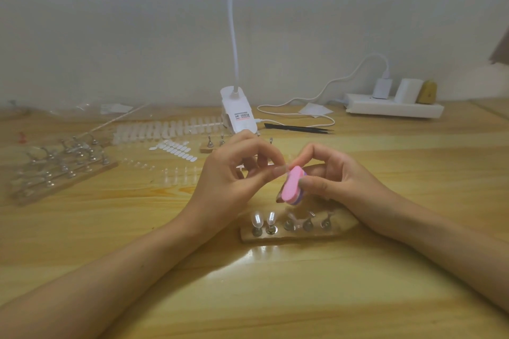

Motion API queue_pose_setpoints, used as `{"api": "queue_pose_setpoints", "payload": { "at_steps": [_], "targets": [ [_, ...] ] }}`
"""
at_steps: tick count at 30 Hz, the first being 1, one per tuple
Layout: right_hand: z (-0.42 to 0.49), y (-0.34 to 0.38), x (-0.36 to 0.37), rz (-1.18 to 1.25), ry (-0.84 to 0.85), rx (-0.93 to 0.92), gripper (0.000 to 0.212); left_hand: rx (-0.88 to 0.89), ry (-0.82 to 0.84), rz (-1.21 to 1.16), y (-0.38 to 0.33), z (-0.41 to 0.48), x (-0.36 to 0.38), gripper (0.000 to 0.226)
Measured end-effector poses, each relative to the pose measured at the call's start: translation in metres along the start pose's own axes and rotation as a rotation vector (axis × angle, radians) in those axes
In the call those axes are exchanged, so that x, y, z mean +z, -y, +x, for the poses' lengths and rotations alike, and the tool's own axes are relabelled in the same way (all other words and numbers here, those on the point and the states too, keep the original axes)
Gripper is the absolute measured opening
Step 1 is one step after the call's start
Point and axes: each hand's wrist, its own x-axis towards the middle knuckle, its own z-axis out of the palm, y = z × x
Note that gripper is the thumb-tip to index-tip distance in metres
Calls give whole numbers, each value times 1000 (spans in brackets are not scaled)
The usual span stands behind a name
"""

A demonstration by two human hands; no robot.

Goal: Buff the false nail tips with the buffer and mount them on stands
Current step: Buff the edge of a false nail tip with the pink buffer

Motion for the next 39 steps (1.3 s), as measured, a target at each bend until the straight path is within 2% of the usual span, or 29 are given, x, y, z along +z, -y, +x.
{"api": "queue_pose_setpoints", "payload": {
  "at_steps": [4, 7, 11, 14, 17, 20, 24, 27, 30, 34, 37, 39],
  "targets": [
    [2, -1, -2, -32, -81, -27, 22, 7, 12, 12, 0, 0, 0, 6],
    [3, -3, -1, -11, -32, -12, 26, -7, -9, 6, -1, 0, 0, 6],
    [3, -4, -3, -13, -108, -33, 24, -11, 17, -10, -2, 0, 1, 8],
    [3, -4, -3, -15, -31, -21, 22, -3, 12, -1, -1, 1, 0, 7],
    [4, -4, -3, -33, -113, -31, 26, -13, 11, -2, -1, 1, 0, 7],
    [3, -4, -2, -17, -28, -1, 20, -11, 1, 10, 1, 1, 0, 6],
    [4, -4, -4, -4, -122, -28, 28, -17, 4, -16, 0, 1, 0, 8],
    [4, -4, -2, -10, -25, 3, 24, -12, 0, -10, 0, 1, 0, 6],
    [5, -3, -2, -4, -123, -16, 26, -21, 0, -22, 0, 1, 0, 6],
    [4, -4, 1, -6, -20, 12, 21, -6, -3, -2, 1, 1, 0, 6],
    [4, -3, -1, -1, -138, -18, 23, -24, -12, -22, 1, 2, 0, 7],
    [4, -3, 0, -4, -66, 4, 24, -11, -5, -8, 1, 1, 0, 8]
  ]
}}
